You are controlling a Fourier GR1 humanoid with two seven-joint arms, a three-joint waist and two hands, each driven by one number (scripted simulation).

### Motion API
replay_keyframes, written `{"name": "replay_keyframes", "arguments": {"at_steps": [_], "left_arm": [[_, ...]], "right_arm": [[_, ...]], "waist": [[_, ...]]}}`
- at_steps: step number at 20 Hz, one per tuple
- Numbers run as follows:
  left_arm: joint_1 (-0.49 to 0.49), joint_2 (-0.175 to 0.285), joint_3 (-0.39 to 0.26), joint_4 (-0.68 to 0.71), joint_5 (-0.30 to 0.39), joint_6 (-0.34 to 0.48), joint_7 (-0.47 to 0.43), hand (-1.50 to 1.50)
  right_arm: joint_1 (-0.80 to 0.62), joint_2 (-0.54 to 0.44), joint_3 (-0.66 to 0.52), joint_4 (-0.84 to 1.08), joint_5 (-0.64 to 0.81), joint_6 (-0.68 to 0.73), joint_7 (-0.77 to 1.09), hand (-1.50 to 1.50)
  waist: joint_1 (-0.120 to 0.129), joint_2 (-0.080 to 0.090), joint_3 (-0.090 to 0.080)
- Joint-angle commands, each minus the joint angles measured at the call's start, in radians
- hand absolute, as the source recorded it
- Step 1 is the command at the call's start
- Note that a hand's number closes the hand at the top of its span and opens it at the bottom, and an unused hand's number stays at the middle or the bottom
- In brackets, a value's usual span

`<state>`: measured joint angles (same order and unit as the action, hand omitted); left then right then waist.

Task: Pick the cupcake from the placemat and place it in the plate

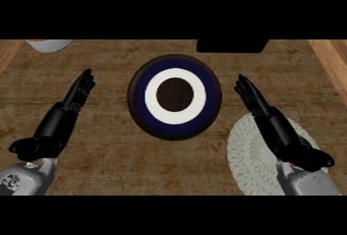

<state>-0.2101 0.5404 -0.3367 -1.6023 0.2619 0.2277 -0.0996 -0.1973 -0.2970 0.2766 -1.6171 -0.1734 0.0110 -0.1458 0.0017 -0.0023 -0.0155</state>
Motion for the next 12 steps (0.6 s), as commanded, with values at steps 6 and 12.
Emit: {"name": "replay_keyframes", "arguments": {"at_steps": [6,12], "left_arm": [[0.125,-0.008,0.093,0.132,0.049,0.039,-0.009,0.00],[0.168,-0.044,0.073,0.160,0.072,0.013,-0.022,0.00]], "right_arm": [[0.044,0.128,-0.306,0.116,0.035,-0.500,0.163,1.50],[0.141,0.133,-0.331,0.149,0.390,-0.911,0.078,-1.50]], "waist": [[-0.008,0.014,0.011],[-0.020,0.006,0.011]]}}
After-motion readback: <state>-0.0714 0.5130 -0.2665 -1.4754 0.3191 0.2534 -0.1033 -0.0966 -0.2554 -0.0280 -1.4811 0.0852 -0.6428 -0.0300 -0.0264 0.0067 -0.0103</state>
